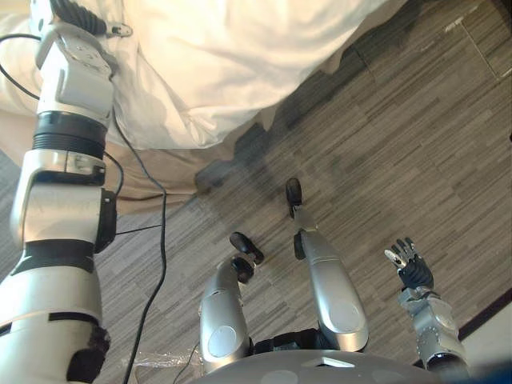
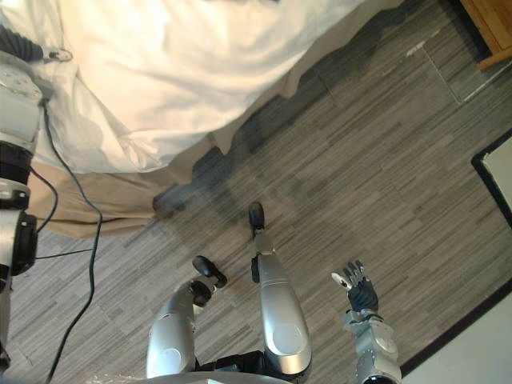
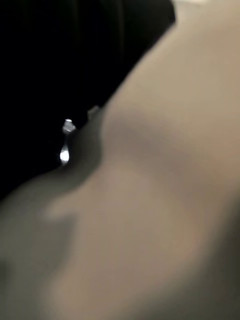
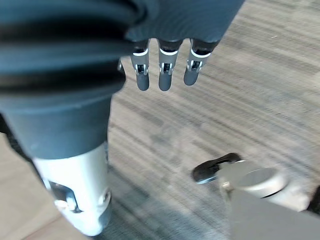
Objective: Tidy the bed and pick cloth on bed and put in laundry
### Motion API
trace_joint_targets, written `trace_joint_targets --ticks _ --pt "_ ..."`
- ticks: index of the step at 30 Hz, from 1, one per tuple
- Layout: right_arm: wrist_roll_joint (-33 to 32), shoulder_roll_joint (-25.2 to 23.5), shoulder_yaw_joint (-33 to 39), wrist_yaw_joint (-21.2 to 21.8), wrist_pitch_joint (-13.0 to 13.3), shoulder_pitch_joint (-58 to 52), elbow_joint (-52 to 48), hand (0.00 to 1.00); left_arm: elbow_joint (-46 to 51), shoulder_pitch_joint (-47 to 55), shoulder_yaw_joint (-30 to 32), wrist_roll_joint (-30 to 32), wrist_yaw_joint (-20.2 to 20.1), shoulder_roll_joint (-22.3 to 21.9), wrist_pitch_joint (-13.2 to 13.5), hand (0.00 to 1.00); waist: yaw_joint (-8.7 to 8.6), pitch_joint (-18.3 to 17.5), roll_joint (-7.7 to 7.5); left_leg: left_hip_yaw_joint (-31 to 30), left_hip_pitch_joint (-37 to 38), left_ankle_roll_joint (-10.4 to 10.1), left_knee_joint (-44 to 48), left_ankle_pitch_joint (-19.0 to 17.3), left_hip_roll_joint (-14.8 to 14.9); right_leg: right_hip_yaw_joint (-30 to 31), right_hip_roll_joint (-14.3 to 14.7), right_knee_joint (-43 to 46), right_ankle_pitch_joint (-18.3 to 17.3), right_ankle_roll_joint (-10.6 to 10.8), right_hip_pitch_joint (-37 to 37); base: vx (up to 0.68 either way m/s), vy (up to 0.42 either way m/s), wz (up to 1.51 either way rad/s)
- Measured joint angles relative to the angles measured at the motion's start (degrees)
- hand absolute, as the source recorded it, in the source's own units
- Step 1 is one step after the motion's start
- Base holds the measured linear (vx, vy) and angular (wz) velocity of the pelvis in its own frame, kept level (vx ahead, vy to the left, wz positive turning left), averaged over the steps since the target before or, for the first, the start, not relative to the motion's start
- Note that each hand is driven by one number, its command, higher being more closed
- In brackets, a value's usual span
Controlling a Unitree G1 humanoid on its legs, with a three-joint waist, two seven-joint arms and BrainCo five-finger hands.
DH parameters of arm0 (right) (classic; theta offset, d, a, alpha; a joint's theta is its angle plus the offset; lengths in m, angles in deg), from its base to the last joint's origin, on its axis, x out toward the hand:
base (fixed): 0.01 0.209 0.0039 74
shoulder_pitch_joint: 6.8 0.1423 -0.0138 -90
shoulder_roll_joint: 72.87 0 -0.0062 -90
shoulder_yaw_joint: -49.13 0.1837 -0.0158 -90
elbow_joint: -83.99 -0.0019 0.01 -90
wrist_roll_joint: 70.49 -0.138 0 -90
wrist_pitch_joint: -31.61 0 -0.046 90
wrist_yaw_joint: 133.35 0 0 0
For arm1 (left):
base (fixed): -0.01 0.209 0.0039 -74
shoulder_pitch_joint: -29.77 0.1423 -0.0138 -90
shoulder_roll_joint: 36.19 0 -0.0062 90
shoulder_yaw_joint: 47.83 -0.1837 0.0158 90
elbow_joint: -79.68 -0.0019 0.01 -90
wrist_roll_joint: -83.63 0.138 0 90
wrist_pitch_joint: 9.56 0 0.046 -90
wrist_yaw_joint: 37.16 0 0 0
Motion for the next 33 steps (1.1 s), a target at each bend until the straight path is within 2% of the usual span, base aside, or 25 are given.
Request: trace_joint_targets --ticks 3,5,6,9,12,13,15,17,18,20,21,23,26,27,29,31,33 --pt "-2.7 0.0 0.0 -0.1 -0.4 0.0 -4.6 0.00 3.1 -1.7 1.6 0.0 0.0 0.0 0.1 1.00 1.16 0.2 -0.22 -0.9 -4.1 0.8 4.0 -1.6 1.5 -0.6 0.0 2.5 -0.1 -0.1 -3.3 -0.05 -0.009 0.05" --pt "-4.2 0.0 0.0 -0.5 -1.0 0.0 -6.2 0.00 4.8 -1.0 2.2 0.0 0.0 -0.1 2.1 1.00 1.60 0.2 -0.31 -2.1 -5.7 1.1 5.9 -2.3 2.1 -1.3 0.0 3.8 -0.3 -0.3 -4.1 -0.04 -0.024 0.13" --pt "-4.2 0.0 0.2 -1.0 -2.1 0.0 -7.3 0.00 5.2 -0.4 2.3 -0.1 0.0 -0.7 3.7 1.00 2.45 0.4 -0.51 -2.3 -5.8 1.3 6.7 -2.7 2.4 -1.4 0.0 4.8 -0.7 -0.4 -4.2 -0.03 -0.029 0.09" --pt "-3.9 0.0 0.3 -1.2 -3.7 -0.2 -9.4 0.00 5.7 1.6 2.6 0.1 -0.1 -1.5 6.4 1.00 2.80 0.3 -0.52 -2.8 -5.4 1.6 7.4 -3.3 2.1 -1.6 -0.8 7.1 -2.1 -0.2 -4.2 -0.01 -0.026 0.12" --pt "-3.8 0.0 0.4 -0.9 -4.0 -0.7 -9.5 0.00 6.7 2.9 2.5 0.0 -0.3 -1.9 8.9 1.00 3.10 0.3 -0.51 -3.0 -4.9 1.6 7.3 -3.4 1.8 -1.8 -1.3 8.1 -2.8 0.0 -3.9 0.02 -0.025 0.08" --pt "-3.5 0.0 0.5 -0.4 -4.0 -1.2 -9.5 0.00 6.7 4.1 2.5 -0.1 -0.3 -2.0 11.0 1.00 3.44 0.3 -0.48 -2.9 -4.1 1.6 7.1 -3.4 1.7 -1.9 -1.4 8.4 -3.1 -0.2 -3.3 0.04 -0.021 0.05" --pt "-3.2 -0.1 0.5 0.5 -3.9 -2.5 -9.6 0.00 6.7 6.3 2.5 -0.7 -0.3 -2.6 13.4 1.00 3.68 0.3 -0.47 -2.7 -1.7 1.5 6.1 -3.4 1.2 -2.2 -1.9 9.5 -4.2 -0.1 -1.8 0.07 -0.022 0.11" --pt "-0.8 -0.4 0.5 0.8 -3.2 -4.4 -9.5 0.00 7.3 11.5 2.6 -1.2 -0.5 -3.6 16.9 1.00 3.97 0.3 -0.30 -2.7 3.2 1.1 3.0 -2.5 -0.3 -3.0 -2.9 10.1 -5.8 -0.1 2.0 0.10 -0.014 0.20" --pt "-0.2 -0.6 0.5 0.8 -2.9 -4.8 -9.5 0.00 7.7 13.0 3.0 -1.5 -0.6 -3.9 17.7 1.00 4.04 0.2 -0.26 -2.7 4.5 1.0 1.9 -2.1 -0.8 -3.1 -3.1 10.1 -6.2 0.0 3.1 0.11 -0.014 0.23" --pt "1.4 -1.3 0.4 0.8 -2.6 -5.8 -9.1 0.00 10.4 20.5 6.5 -6.3 -0.8 -4.3 21.1 1.00 4.30 0.1 -0.05 -2.7 9.5 0.5 -2.8 -0.4 -2.8 -3.9 -4.1 9.9 -7.4 0.1 6.6 0.12 -0.029 0.21" --pt "2.2 -1.7 0.5 0.8 -2.4 -6.0 -8.3 0.00 11.5 23.6 8.7 -8.3 -0.9 -4.3 22.3 0.00 4.54 0.1 0.01 -2.8 11.2 0.2 -4.7 0.3 -3.5 -4.1 -4.3 9.8 -7.8 0.1 7.9 0.10 -0.035 0.16" --pt "4.0 -2.3 0.4 0.7 -1.7 -6.6 -5.2 0.00 12.0 29.3 12.5 -11.5 -0.8 -5.3 24.8 0.00 5.39 -0.2 0.72 -3.4 14.6 -0.4 -8.2 2.0 -4.6 -4.9 -4.5 9.1 -8.4 -0.1 10.6 0.12 -0.054 0.23" --pt "7.1 -2.5 1.5 -1.3 -0.6 -7.6 2.2 0.00 11.5 39.6 19.8 -17.1 -0.3 -10.4 28.8 0.00 5.61 -1.9 2.86 -5.7 19.7 -1.4 -13.8 4.8 -5.9 -8.0 -5.0 8.5 -10.0 -0.1 15.4 0.13 -0.066 0.42" --pt "7.9 -2.4 2.8 -1.6 -0.6 -7.6 4.7 0.00 11.4 44.5 21.6 -18.4 -0.1 -12.7 29.8 0.00 6.02 -3.4 3.91 -6.0 21.1 -1.7 -15.6 5.7 -6.2 -9.2 -5.1 7.9 -10.1 -0.1 16.7 0.12 -0.057 0.27" --pt "8.1 -2.4 4.1 -2.2 -0.7 -7.6 7.8 0.00 11.3 51.7 23.4 -19.5 0.1 -16.7 31.0 0.00 6.79 -6.3 4.95 -6.4 23.0 -2.0 -17.8 7.2 -6.6 -10.0 -4.9 6.2 -10.2 -0.1 19.0 0.10 -0.030 0.21" --pt "9.6 -2.5 4.7 -2.4 -1.1 -7.9 10.5 0.00 11.0 58.5 23.9 -21.4 0.2 -20.6 32.2 0.00 7.04 -9.1 5.35 -7.1 25.3 -2.2 -19.8 8.5 -6.9 -10.8 -4.6 3.8 -10.1 0.0 22.3 0.09 -0.006 0.24" --pt "10.3 -2.8 5.0 -2.2 -2.2 -9.0 13.2 0.00 9.8 66.8 23.9 -22.7 1.6 -26.0 33.2 0.00 8.31 -13.2 5.49 -7.3 28.7 -2.6 -22.1 9.0 -7.0 -11.4 -3.2 -0.6 -9.3 0.5 26.9 0.06 0.013 0.10"
